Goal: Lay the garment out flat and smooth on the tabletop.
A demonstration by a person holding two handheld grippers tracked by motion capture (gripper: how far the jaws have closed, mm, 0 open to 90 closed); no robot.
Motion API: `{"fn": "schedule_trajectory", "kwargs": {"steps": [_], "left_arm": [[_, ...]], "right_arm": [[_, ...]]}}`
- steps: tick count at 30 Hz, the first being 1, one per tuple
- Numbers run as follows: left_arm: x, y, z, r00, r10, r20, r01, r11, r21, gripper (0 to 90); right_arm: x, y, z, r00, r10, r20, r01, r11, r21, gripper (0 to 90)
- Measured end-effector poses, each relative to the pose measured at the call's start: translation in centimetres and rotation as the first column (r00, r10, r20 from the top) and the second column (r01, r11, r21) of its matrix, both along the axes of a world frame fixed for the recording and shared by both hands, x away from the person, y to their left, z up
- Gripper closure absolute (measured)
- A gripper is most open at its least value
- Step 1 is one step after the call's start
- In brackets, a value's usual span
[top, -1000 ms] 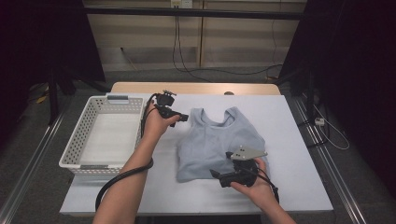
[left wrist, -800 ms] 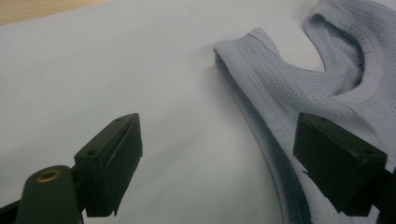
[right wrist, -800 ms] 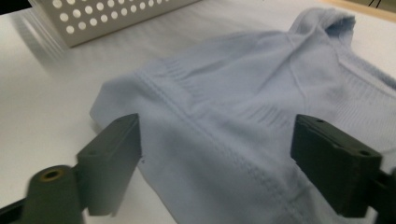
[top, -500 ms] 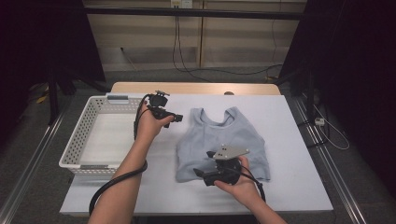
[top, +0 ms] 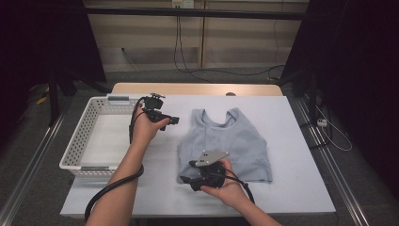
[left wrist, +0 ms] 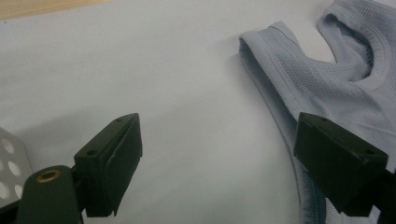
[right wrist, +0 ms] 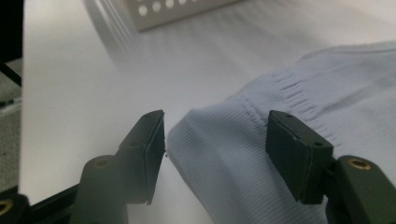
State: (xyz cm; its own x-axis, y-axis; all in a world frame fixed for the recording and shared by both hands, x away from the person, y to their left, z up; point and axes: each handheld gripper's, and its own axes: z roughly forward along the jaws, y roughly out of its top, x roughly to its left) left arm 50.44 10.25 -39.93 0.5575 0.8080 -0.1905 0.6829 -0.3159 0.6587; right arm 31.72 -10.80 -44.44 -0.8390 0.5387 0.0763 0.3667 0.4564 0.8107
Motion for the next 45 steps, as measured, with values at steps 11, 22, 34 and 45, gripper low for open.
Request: {"fn": "schedule_trajectory", "kwargs": {"steps": [11, 22, 34, 45], "left_arm": [[0.0, 0.1, 0.0, 1.0000, -0.002, 0.001, 0.002, 1.0000, 0.001, 15.9], [-0.1, -0.1, 0.2, 1.0000, -0.005, 0.004, 0.005, 0.9999, -0.012, 15.9], [0.1, 0.2, 0.2, 1.0000, -0.004, 0.002, 0.004, 1.0000, -0.009, 15.7], [0.1, -0.2, 0.4, 0.9998, -0.019, 0.010, 0.019, 0.9998, -0.011, 14.2]], "right_arm": [[0.7, 1.0, -1.4, 0.9994, 0.007, -0.035, -0.010, 0.997, -0.071, 33.0], [0.4, 1.5, -1.3, 0.9998, 0.019, -0.004, -0.019, 0.996, -0.083, 40.5], [0.5, 2.8, -1.6, 0.9997, 0.007, 0.025, -0.004, 0.993, -0.121, 39.8], [0.6, 2.9, -1.6, 0.9963, -0.063, 0.059, 0.070, 0.989, -0.131, 78.2]]}}
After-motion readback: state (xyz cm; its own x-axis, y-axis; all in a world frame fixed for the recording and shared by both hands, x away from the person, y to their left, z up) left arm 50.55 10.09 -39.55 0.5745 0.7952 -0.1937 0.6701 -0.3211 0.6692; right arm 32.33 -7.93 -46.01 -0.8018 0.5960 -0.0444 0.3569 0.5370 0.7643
